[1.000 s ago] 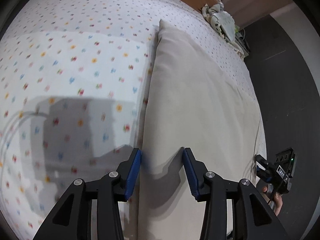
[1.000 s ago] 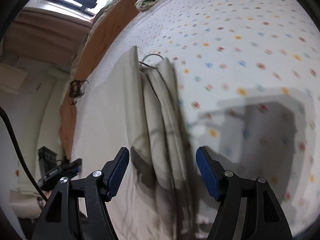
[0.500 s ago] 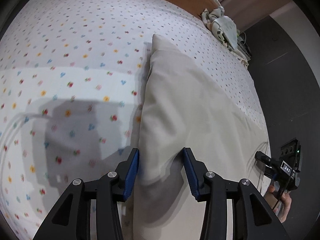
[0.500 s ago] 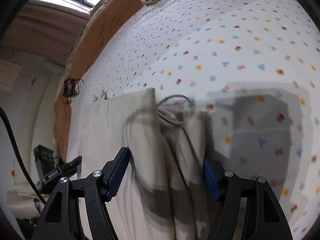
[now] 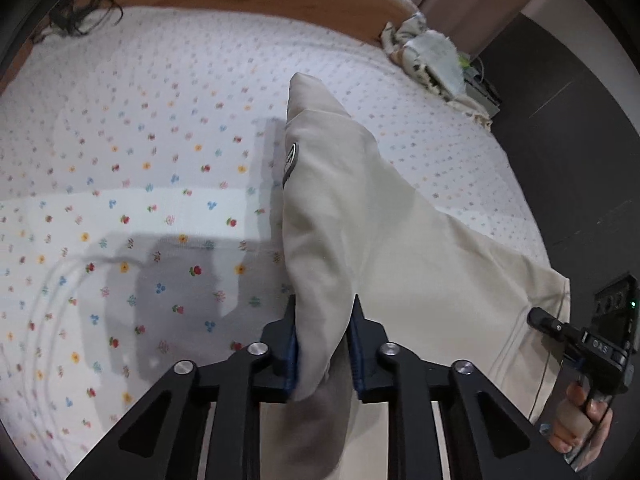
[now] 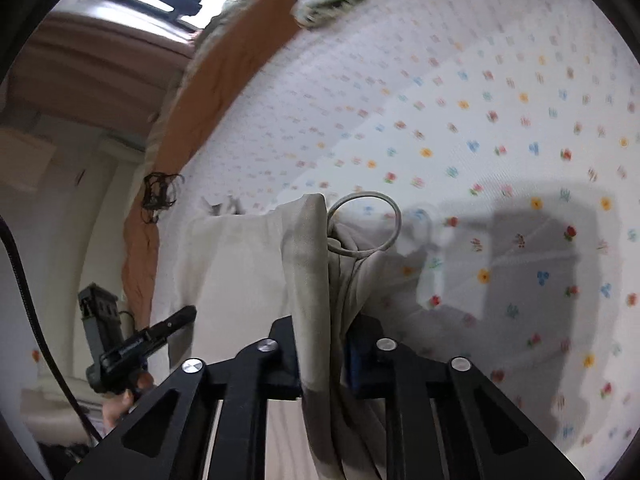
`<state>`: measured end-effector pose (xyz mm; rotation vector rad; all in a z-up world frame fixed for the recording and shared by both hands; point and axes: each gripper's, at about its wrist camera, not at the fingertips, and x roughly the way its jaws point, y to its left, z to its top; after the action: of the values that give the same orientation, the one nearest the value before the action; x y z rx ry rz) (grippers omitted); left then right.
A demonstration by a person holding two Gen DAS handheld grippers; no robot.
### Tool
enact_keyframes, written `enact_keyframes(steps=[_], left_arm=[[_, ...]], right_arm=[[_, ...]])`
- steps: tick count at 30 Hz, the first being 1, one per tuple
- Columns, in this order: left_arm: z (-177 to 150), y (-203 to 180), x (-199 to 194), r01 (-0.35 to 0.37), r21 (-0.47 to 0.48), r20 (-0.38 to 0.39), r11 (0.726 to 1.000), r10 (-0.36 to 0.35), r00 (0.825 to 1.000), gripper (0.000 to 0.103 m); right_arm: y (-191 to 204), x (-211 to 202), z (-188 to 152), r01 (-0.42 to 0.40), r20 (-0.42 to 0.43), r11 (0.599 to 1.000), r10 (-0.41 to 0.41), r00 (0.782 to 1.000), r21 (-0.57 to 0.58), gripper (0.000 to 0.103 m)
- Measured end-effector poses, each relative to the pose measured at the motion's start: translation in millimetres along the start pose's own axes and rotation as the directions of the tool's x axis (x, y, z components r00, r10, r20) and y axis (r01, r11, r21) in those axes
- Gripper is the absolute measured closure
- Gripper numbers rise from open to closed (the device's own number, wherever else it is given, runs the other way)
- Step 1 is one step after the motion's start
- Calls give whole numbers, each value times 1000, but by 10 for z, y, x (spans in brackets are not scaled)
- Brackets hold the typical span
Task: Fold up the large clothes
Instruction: 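Lift the folded jacket off the bed with both tools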
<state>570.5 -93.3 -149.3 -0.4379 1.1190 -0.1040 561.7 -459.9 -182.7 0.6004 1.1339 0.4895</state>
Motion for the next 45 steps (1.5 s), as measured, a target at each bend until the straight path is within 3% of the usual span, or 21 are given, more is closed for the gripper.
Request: enact_keyframes(steps=[6, 13, 22, 35, 45], left_arm=[[-50, -278, -466, 35, 42, 82, 999, -38, 996, 87], [-122, -693, -982, 119, 87, 137, 989, -131, 982, 88], [-397, -1403, -1419, 272, 190, 155, 943, -302, 941, 89], [-803, -2690, -1382, 437, 271, 61, 857, -469, 881, 89], [-1014, -3367, -1036, 527, 297, -43, 796, -540, 841, 89]], right_arm=[[360, -498, -107, 11, 75, 998, -6, 997, -57, 88], [532, -1175, -292, 24, 165, 997, -11, 986, -78, 88], [778, -2209, -438, 106, 319, 982, -52, 946, -154, 88], [726, -3816, -603, 313, 502, 935, -193, 843, -167, 88], [390, -4505, -713, 404, 538, 908, -286, 793, -114, 88]])
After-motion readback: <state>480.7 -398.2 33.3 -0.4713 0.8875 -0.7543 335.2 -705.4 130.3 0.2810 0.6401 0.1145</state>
